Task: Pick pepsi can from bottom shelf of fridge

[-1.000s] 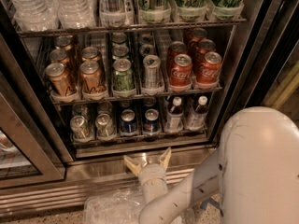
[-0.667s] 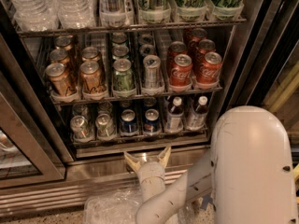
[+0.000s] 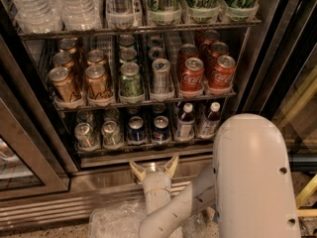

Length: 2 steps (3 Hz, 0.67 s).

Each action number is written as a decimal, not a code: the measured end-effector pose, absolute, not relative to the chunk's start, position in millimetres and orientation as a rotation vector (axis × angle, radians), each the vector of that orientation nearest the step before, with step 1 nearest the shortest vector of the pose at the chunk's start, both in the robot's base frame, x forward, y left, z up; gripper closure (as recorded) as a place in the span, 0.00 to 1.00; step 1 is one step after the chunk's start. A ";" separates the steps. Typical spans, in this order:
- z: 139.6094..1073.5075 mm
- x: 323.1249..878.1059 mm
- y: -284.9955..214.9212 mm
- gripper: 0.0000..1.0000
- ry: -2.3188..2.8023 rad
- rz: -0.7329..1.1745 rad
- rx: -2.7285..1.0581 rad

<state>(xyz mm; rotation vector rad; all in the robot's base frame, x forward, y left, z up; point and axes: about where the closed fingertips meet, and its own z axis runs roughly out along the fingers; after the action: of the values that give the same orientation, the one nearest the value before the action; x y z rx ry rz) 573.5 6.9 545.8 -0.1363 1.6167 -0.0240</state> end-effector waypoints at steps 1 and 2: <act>545.0 588.3 13.2 0.00 1.598 0.004 -0.106; 548.6 598.0 12.1 0.00 1.573 -0.007 -0.085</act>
Offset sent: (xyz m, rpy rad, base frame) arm 0.0339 -0.0151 0.0256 0.0543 -0.1518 -0.1107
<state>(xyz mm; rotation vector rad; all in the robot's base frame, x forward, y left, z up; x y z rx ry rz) 598.0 12.1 548.6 -0.0853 1.5729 -0.0066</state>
